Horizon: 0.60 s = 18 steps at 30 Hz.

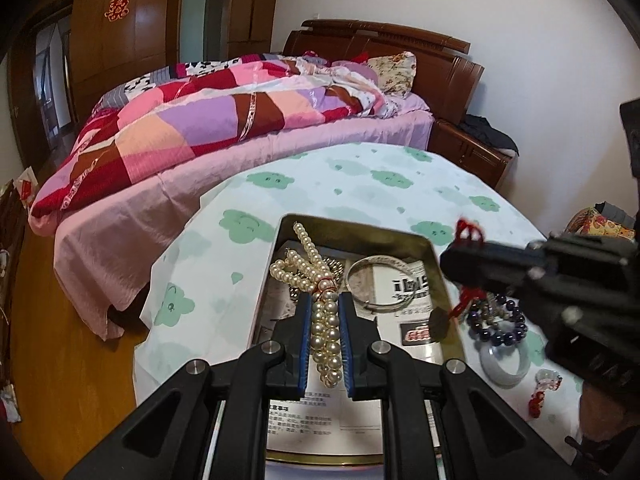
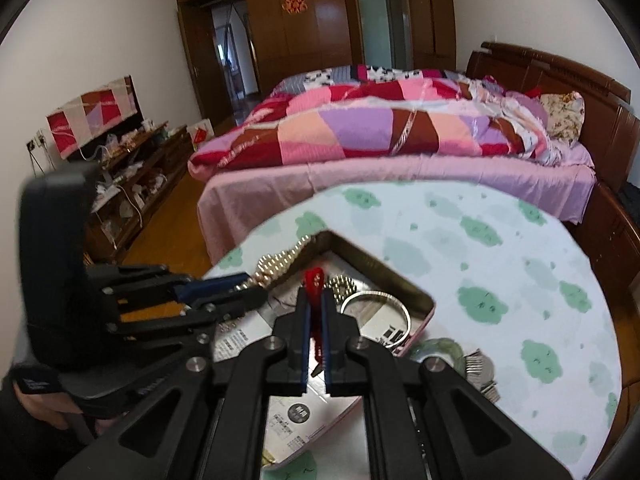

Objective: Organize jewelry
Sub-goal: 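Lower the pearl necklace and red pendant into the tin and open both grippers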

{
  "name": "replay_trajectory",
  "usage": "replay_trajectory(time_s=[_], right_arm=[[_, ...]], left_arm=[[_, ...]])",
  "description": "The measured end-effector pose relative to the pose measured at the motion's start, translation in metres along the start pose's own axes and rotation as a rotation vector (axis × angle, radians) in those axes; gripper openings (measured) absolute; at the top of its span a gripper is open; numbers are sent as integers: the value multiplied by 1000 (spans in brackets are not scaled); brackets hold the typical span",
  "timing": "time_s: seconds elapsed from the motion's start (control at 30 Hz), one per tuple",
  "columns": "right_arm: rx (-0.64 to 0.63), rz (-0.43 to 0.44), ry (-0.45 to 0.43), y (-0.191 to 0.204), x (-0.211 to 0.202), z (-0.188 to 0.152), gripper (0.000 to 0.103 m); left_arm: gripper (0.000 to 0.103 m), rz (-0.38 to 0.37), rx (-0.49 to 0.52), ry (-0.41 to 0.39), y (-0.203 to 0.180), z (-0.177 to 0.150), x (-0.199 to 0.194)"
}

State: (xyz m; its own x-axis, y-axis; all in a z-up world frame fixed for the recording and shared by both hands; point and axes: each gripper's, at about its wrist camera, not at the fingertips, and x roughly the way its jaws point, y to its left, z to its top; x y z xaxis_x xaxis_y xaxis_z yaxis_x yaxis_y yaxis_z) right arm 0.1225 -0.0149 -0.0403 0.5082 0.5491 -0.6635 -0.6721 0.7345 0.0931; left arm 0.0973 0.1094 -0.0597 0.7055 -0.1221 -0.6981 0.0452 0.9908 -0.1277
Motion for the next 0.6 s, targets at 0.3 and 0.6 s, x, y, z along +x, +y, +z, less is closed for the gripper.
replay_trajectory(time_s=[0.3,0.6], right_arm=[[20,-8,95,-5,31,-22,7],[54,-15,106,-14,35,-34,30]], left_arm=[[12,15,-4,48,2,-6,13],[16,19,8,48,-6,-6,13]])
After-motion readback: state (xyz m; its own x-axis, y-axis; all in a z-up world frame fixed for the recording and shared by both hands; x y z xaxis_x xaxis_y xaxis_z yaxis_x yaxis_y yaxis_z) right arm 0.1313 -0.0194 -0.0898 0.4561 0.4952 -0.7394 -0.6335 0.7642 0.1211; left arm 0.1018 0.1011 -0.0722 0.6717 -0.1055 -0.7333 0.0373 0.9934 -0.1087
